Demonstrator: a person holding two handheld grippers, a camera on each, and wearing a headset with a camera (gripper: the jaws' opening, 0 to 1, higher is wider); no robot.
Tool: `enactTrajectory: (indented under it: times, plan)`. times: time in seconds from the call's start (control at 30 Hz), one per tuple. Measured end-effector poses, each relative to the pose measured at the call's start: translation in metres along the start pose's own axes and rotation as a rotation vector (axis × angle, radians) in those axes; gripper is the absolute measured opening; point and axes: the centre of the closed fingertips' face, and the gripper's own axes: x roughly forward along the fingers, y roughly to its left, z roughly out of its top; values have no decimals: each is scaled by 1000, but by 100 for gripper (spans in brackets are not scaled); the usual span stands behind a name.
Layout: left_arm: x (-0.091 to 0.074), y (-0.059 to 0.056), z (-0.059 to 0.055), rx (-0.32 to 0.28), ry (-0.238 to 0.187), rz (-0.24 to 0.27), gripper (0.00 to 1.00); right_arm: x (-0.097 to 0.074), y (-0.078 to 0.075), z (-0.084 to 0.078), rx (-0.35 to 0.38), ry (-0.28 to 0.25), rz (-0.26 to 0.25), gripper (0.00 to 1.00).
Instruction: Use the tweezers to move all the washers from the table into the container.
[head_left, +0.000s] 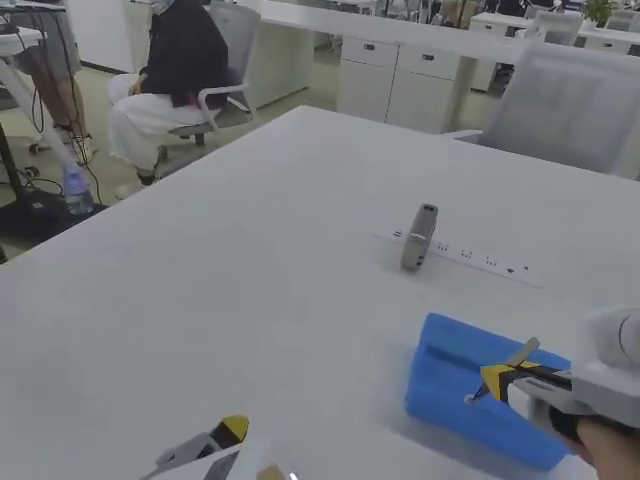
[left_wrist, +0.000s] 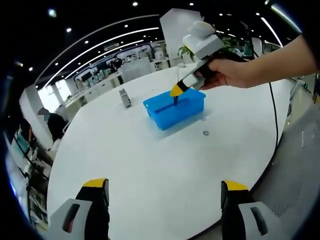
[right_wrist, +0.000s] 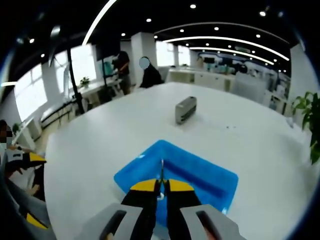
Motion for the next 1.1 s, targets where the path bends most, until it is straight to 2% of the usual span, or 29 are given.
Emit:
enactTrajectory:
  times: [0.13,0.27,0.57,0.87,1.1]
  plan:
    - [0,-1,-1,3,8,-2,95,9,-1,-8,-2,21,2,2]
    - [1,-1,-3,6,14,-2,95,14,-1,-16,-49,48,-6,2]
    - [0,-1,-3,10,15,0,94,13,2,-14,-69,42,-4,3]
    - [0,1,-3,8,18,7,94,18,3,-12,-69,40,-13,3]
    - [1,1,-2,6,11,5,94,15,1,-12,-61,43,-14,3]
